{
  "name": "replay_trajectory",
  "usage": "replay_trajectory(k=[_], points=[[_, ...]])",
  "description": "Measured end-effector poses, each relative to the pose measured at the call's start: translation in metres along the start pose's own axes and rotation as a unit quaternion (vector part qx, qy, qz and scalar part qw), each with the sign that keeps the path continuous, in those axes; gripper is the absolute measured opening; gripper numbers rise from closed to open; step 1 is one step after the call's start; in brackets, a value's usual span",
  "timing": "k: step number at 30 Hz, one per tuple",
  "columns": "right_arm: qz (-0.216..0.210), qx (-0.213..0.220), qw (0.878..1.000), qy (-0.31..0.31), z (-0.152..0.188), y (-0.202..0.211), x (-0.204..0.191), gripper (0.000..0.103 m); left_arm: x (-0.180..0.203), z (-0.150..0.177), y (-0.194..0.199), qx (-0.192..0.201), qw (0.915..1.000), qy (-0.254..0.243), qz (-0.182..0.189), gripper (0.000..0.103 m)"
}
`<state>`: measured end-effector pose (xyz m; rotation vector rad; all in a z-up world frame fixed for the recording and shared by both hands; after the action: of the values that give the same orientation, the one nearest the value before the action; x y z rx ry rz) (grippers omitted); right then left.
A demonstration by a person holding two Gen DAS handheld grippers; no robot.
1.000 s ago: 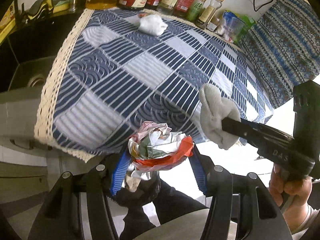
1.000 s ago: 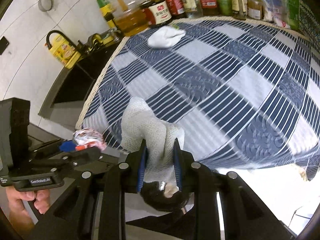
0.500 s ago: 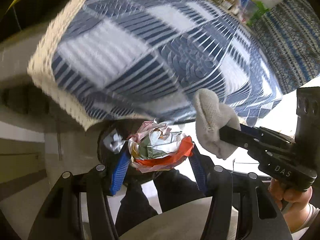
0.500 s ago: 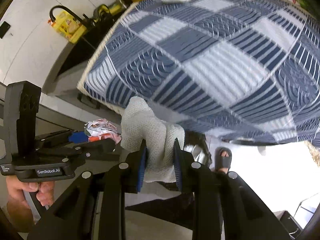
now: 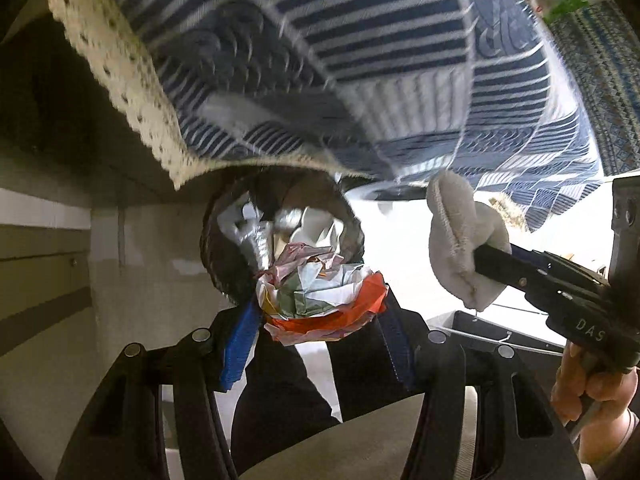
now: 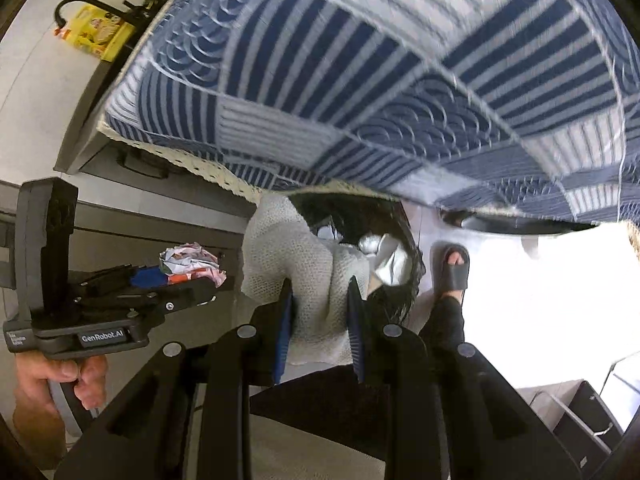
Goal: Collect trash
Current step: 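Open both grippers over the bin to drop wrapper and tissue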
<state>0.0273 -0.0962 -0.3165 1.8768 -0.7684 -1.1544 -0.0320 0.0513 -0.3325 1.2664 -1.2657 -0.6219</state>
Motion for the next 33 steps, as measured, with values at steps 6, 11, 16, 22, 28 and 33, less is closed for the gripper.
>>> replay_trajectory(k=[6, 11, 16, 22, 28, 33], points=[[-0.001, -0.017, 1.0, -0.017, 0.007, -0.019, 0.009, 0.027, -0.005, 0.013, -0.021, -0.024, 0.9997, 0.008, -0.004, 0.056], [0.0, -0.025, 0.999, -0.02, 0.006, -0.032, 0.009, 0.027, -0.006, 0.016, -0.03, -0.035, 0.9993, 0.01, -0.007, 0.056], [-0.001, -0.028, 0.999, -0.022, 0.002, -0.041, 0.01, 0.028, -0.01, 0.017, -0.036, -0.038, 0.9991, 0.019, -0.006, 0.056], [-0.017, -0.019, 0.999, -0.024, -0.006, -0.042, 0.006, 0.03, -0.013, 0.014, -0.035, -0.036, 0.999, 0.027, -0.006, 0.059], [-0.049, 0.011, 0.998, -0.035, -0.019, -0.032, -0.002, 0.04, -0.014, 0.009, -0.03, -0.029, 0.9991, 0.03, -0.011, 0.065], [-0.053, 0.025, 0.997, -0.052, -0.026, -0.026, 0.001, 0.05, -0.017, 0.008, -0.031, -0.035, 0.9987, 0.036, -0.014, 0.075]])
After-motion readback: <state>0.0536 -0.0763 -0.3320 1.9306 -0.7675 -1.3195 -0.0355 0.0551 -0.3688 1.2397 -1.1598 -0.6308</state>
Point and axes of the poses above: each gripper's, at about its wrist camera, not at the fingertips, and y roughly against the way its jaws point, x to its right, z to its underside, the point moved 4 cm from there along -y, roughly the way its jaws point, and after that the axes turned 9 degrees about x, right-handed, at the moved point
